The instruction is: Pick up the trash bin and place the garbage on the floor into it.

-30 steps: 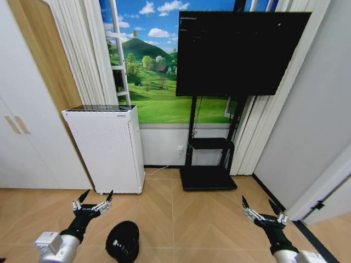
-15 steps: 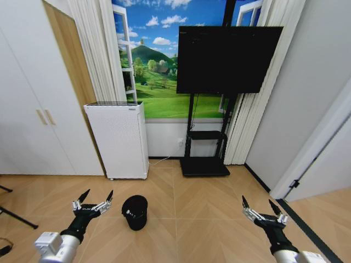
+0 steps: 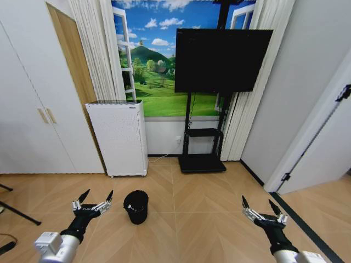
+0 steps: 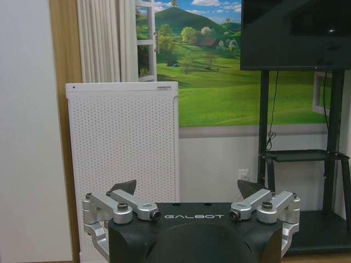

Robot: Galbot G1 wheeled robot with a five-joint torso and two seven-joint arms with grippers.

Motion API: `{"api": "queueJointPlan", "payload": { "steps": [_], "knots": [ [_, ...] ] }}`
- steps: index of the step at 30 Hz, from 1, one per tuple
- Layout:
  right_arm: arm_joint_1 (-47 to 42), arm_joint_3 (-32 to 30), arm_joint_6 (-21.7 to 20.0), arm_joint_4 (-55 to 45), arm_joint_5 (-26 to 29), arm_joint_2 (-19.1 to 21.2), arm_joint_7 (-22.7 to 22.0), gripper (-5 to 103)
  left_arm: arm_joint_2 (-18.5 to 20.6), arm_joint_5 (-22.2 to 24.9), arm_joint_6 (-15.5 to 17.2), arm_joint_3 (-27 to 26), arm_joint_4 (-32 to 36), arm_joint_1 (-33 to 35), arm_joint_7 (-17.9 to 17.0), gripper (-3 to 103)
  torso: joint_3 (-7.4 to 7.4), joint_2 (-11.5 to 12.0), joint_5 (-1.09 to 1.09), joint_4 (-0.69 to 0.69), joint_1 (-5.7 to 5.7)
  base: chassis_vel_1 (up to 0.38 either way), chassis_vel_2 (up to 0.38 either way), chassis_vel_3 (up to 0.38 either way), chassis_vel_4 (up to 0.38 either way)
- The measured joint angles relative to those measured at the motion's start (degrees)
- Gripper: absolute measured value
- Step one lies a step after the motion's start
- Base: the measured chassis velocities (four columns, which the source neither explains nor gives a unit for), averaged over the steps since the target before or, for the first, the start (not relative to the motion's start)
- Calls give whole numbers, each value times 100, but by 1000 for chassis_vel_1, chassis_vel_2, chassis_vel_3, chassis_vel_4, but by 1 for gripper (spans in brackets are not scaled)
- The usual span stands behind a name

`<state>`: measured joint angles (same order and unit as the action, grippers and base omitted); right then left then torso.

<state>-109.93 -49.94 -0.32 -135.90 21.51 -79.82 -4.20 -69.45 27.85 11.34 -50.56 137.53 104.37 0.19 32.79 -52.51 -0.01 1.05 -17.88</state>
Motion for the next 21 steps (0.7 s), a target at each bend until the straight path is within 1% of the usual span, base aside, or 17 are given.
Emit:
{"api": "queueJointPlan", "payload": {
  "steps": [3,9,15,21],
  "knots": [
    [-1,0,0,0,0,-1,0,100,0,0,0,0,0,0,0,100,-2,-1,2,1,2,37,-5,-23,13],
    [-3,0,0,0,0,-1,0,100,0,0,0,0,-1,1,0,100,-3,-1,2,1,5,93,-70,-108,43],
    [-2,0,0,0,0,-1,0,100,0,0,0,0,-1,1,0,100,-3,-1,1,1,5,115,-113,-123,132],
    [-3,0,0,0,0,-1,0,100,0,0,0,0,-1,1,0,100,-4,-1,1,1,6,173,-225,-183,219]
  ]
}}
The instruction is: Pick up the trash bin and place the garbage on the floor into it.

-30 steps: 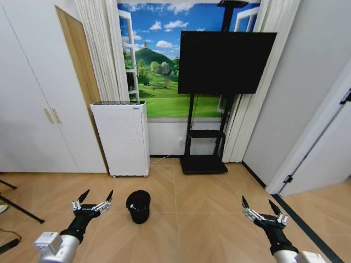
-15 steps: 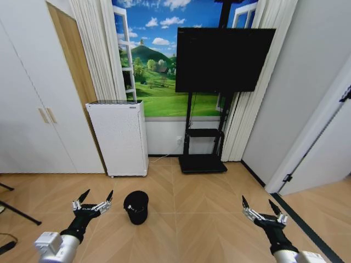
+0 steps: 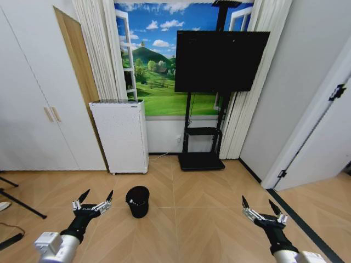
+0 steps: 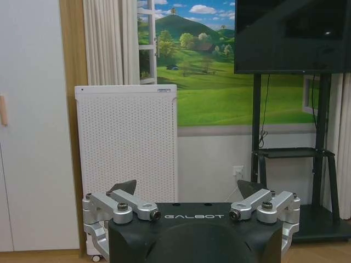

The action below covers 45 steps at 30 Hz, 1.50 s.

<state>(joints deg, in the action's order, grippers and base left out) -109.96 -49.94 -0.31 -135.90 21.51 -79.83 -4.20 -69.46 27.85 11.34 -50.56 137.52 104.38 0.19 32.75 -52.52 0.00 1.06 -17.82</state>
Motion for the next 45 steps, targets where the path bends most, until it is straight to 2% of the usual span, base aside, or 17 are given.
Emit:
{"api": "queueJointPlan", "payload": {
  "steps": [16,45],
  "knots": [
    [-1,0,0,0,0,0,0,100,0,0,0,0,0,1,0,100,-2,-2,1,-1,4,222,-209,-215,214],
    [0,0,0,0,0,0,0,100,0,0,0,0,0,0,0,100,0,1,0,0,0,-3,4,7,-3]
  ]
}}
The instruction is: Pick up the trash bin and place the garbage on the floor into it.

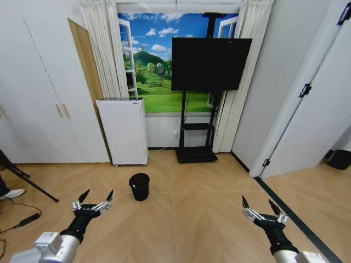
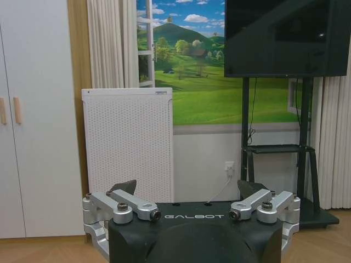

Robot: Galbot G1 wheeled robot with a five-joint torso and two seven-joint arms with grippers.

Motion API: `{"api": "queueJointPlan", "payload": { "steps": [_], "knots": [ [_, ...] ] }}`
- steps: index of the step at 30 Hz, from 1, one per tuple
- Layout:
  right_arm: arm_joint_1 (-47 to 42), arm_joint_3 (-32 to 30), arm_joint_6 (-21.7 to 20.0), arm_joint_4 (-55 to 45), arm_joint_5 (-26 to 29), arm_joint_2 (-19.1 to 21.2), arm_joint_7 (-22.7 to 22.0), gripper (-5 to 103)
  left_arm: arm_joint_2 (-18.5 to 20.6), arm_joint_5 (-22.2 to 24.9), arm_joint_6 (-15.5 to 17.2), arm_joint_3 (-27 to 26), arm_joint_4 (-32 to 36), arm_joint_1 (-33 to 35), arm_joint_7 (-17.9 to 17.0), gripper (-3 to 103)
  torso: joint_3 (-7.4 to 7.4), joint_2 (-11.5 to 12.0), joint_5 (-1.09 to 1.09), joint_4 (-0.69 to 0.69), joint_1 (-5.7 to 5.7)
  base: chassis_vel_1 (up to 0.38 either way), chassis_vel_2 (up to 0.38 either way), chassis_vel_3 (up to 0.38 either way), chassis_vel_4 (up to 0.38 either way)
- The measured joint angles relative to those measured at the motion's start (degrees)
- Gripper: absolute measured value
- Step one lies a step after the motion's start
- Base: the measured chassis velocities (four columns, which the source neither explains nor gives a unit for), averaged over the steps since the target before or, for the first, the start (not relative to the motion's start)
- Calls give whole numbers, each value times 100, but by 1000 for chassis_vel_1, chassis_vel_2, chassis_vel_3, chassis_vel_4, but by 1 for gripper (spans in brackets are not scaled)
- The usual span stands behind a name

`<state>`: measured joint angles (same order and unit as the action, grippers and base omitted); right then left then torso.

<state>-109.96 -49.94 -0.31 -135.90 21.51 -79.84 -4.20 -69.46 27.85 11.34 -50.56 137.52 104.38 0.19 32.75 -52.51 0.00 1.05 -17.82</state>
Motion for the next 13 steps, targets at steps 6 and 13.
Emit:
{"api": "queueJointPlan", "payload": {
  "steps": [6,13],
  "knots": [
    [0,0,0,0,0,0,0,100,0,0,0,0,0,0,0,100,0,0,0,0,0,0,0,0,0],
    [0,0,0,0,0,0,0,100,0,0,0,0,0,0,0,100,0,0,0,0,0,0,0,0,0]
  ]
}}
